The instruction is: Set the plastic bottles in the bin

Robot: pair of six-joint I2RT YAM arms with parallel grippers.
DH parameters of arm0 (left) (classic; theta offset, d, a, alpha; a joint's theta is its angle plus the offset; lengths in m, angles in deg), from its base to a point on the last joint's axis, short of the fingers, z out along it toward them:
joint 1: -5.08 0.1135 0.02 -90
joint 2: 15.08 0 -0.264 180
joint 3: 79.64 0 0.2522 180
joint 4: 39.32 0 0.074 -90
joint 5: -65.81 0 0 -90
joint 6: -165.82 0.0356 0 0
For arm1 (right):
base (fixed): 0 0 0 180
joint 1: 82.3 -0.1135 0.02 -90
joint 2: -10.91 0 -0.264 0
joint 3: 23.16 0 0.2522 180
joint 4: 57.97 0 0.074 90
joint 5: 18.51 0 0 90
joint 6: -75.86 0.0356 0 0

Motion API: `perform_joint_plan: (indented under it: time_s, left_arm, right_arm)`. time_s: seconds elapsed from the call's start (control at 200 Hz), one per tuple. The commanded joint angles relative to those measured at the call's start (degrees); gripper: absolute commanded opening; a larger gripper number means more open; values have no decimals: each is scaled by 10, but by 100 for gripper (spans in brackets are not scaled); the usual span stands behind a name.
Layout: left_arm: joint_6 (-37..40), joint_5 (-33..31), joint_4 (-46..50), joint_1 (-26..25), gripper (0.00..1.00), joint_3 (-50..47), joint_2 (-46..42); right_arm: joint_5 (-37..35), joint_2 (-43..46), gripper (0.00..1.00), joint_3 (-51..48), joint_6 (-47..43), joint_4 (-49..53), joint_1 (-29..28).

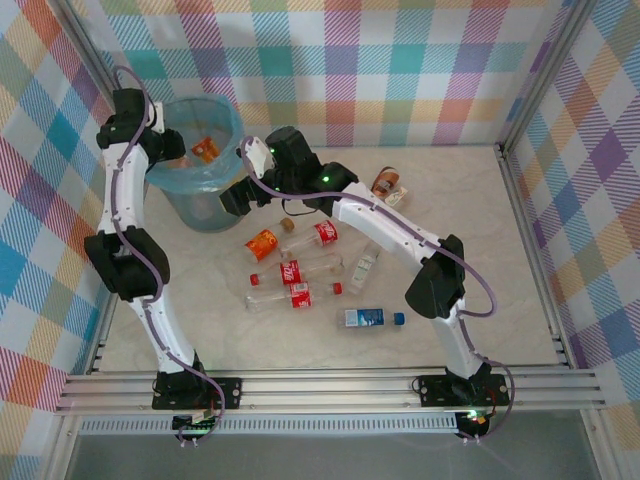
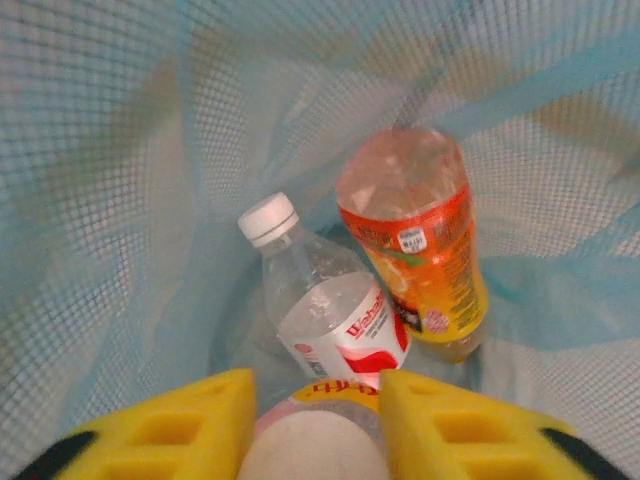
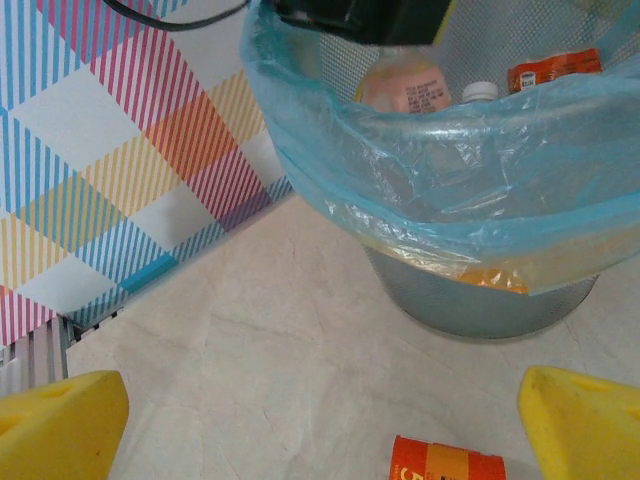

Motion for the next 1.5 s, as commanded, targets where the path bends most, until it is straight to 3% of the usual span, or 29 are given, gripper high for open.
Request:
perform_joint_plan:
  time_s: [0.0, 0.14, 0.53, 0.845, 1.11, 1.285, 1.495]
  left_arm:
    - [5, -11, 6, -5, 52, -2, 3]
    - [-2, -7, 0, -6, 63, -1, -3]
    - [-11, -7, 3, -6, 64, 22, -23]
    - [-17, -15, 0, -24, 65, 35, -128]
    - [-36, -9, -50, -74, 67, -105, -275]
    - [-45, 10, -88, -136, 69, -245, -386]
    - [-45, 29, -85, -216, 71, -371, -484]
  right_arm:
    - [-2, 29, 100, -3, -17, -13, 0]
    - [-2, 29, 100, -3, -16, -11, 1]
    - [0, 37, 100, 1, -13, -1, 1]
    - [-8, 81, 99, -21, -57, 47, 3]
    - [-8, 192, 91, -175, -148, 57, 4]
    - [22, 267, 86, -292, -220, 59, 4]
    - [84, 308, 87, -404, -336, 68, 3]
